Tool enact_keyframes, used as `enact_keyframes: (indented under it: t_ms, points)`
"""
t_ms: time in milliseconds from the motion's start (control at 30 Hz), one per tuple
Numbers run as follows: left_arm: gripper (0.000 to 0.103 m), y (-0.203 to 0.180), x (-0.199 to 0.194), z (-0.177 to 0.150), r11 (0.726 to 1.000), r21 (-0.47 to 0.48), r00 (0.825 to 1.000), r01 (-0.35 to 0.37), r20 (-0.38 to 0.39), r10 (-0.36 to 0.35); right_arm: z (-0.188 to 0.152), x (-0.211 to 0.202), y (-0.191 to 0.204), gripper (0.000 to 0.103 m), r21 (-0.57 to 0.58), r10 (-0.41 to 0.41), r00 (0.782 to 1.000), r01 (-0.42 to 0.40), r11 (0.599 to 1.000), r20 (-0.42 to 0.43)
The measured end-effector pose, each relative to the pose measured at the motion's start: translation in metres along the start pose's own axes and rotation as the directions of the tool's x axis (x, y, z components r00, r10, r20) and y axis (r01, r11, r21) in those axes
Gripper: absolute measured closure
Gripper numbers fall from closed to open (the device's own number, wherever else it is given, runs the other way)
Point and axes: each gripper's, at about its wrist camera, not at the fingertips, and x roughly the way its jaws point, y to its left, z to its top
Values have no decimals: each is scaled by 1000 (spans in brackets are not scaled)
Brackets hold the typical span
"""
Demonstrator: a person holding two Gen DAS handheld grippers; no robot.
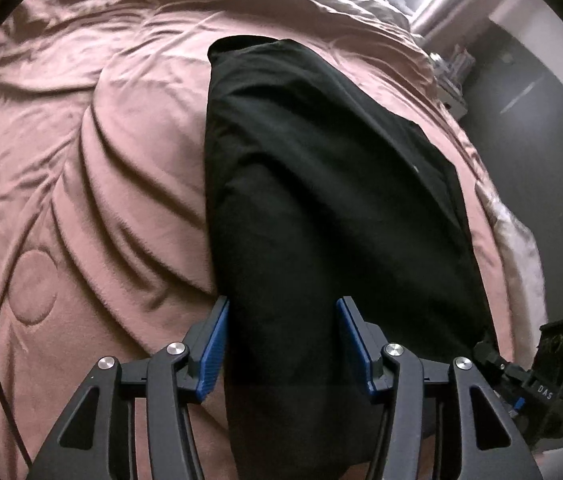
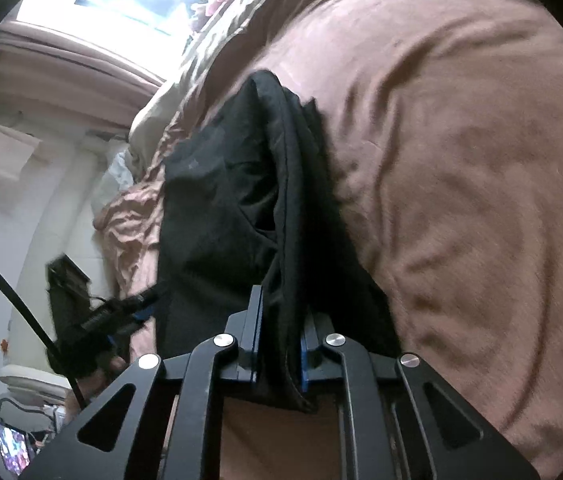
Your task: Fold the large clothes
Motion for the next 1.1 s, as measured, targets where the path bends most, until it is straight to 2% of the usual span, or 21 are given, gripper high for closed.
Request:
enact_keyframes:
  t_ms: [133,233,267,300,367,567,767,967,1100]
  points:
    - [49,-9,6,-1,998,44,999,-42,7,41,-1,-7,-8,92,34,53,999,-53,998,-5]
    - [48,-5,6,3,998,45,999,-36,-1,36,7,-17,-2,83,-3,8,1000,-8,1000,-4]
    - [48,-2,6,5,999,37,1000,-29,-7,29,9,-24,4,72,-36,-27,999,27,999,20]
    - [48,3,5,7,1000,24,1000,-16,-11,16,14,-32,10,47,-68,-44,998,48,997,49]
    - [48,11,4,11,1000,-5,1000,12,-9,-12,24,-41,17,15,-89,-10,997,17,996,78]
    - [47,36,1,26,995,-84,998,58,18,-57,70,-29,18,15,-92,37,999,-35,995,21]
    - [47,59,7,49,981,-161,993,110,57,-102,116,24,13,15,-88,67,995,-74,993,-78]
    - [47,66,18,67,972,-173,986,161,69,-151,164,79,6,15,-88,95,987,-107,990,-128]
    - [47,70,24,74,963,-181,979,201,67,-192,179,105,2,15,-90,109,982,-124,988,-156]
